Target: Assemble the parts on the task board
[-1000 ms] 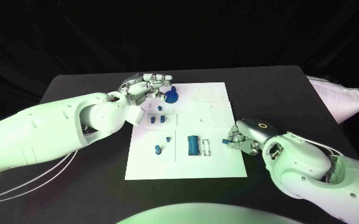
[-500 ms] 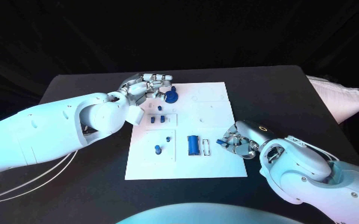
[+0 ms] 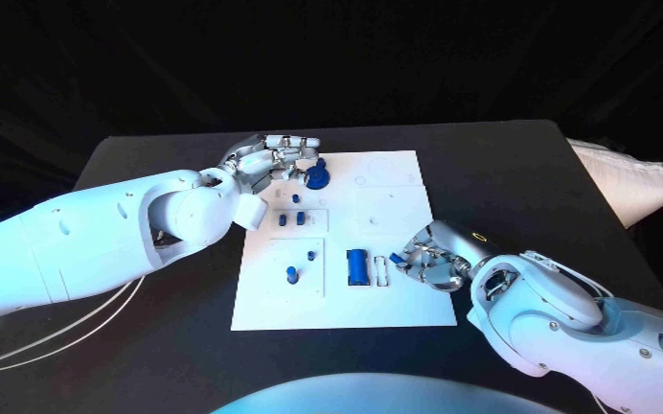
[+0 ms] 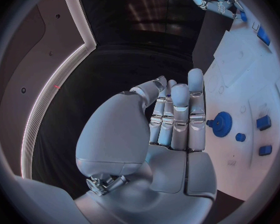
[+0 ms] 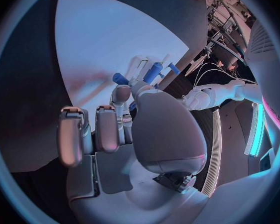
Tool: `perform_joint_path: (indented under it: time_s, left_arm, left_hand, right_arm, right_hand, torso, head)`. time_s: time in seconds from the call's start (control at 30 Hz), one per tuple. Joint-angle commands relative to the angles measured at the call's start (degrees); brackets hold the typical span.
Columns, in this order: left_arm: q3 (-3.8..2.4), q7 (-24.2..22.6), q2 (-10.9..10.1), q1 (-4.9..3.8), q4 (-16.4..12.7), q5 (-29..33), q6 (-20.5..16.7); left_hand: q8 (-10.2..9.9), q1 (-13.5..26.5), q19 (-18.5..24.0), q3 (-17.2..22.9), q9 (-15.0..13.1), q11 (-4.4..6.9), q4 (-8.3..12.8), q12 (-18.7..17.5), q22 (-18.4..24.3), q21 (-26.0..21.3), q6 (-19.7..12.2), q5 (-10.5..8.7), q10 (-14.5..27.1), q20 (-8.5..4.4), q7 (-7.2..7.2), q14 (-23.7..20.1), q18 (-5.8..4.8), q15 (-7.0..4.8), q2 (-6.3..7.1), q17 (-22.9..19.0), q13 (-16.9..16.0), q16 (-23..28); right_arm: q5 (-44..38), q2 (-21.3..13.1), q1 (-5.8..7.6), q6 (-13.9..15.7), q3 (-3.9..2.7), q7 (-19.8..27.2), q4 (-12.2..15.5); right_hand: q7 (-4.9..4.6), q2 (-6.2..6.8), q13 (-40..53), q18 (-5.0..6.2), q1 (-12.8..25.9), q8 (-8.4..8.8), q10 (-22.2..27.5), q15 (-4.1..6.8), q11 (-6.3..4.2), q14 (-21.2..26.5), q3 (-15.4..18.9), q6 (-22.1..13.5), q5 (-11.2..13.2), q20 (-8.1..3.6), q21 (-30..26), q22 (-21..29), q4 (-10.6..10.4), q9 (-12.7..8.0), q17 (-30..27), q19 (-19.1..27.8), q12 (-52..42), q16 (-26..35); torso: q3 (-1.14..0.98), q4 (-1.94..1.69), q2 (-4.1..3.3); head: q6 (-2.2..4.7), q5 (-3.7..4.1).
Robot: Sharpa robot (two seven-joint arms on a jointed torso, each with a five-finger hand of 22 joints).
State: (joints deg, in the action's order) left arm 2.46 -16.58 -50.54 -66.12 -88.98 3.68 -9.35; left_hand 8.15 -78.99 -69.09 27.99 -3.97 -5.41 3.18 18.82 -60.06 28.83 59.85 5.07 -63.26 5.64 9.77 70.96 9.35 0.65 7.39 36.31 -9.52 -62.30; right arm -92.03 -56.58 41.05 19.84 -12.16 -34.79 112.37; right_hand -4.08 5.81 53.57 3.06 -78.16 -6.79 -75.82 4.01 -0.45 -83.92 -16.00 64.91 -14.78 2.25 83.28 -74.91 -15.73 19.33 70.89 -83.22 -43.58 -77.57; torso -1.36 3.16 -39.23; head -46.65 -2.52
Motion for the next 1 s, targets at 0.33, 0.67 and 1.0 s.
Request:
perform_joint_path:
  time_s: [0.33,0.67,1.0]
  left_arm:
    - [-0.04,-0.4,0.1,0.0,-0.3,-0.2,1.5]
    - [-0.06,-0.2,0.1,-0.01,-0.3,0.3,2.0]
    - [-0.06,0.2,0.1,-0.01,-0.3,0.4,2.6]
  left_hand:
    - [0.2,0.6,0.0,-0.3,0.0,0.13,0.1,0.1,0.1,-0.2,-0.4,0.24,0.3,0.53,0.0,-0.5,1.03,-0.13,-0.05,-0.1,0.1,0.0]
    - [0.3,0.7,0.0,-0.3,0.0,0.11,0.0,0.2,0.1,-0.2,-0.4,0.25,0.4,0.56,0.02,-0.6,1.03,-0.11,-0.17,-0.3,0.1,0.1]
    - [0.3,0.8,0.0,-0.4,0.0,0.1,-0.1,0.2,0.2,-0.3,-0.5,0.24,0.5,0.58,0.03,0.2,1.04,-0.09,-0.24,1.5,0.1,-0.9]
  right_arm:
    - [1.3,2.7,0.0,-2.0,0.08,-0.3,-1.6]
    - [1.3,4.0,-0.02,-4.3,0.32,0.0,-2.5]
    - [1.1,4.3,-0.03,-4.6,0.43,0.1,-2.7]
  right_hand:
    - [0.15,0.65,1.4,-0.66,2.6,-0.57,-1.3,0.27,-0.12,-3.1,0.1,1.1,-1.2,-0.03,0.5,-6.6,-0.2,0.4,0.9,-0.7,-2.0,-0.8]
    - [0.51,-0.01,3.9,-0.69,5.4,-0.85,-2.8,0.45,-0.39,-3.3,1.2,2.1,-2.7,-0.17,0.6,-6.8,-0.5,0.8,2.5,-0.7,-4.6,-1.8]
    - [0.56,-0.2,4.5,-0.7,6.2,-0.82,-3.1,0.5,-0.43,-3.4,1.8,2.3,-2.8,-0.22,0.7,-6.8,-0.6,0.8,2.9,-0.8,-5.2,-2.1]
  torso:
    - [0.01,-0.02,-0.03]
    - [-0.11,-0.01,-0.02]
    - [-0.04,0.02,-0.04]
  head:
    - [-0.15,-0.14]
    - [-0.4,-0.37]
    - [-0.5,-0.33]
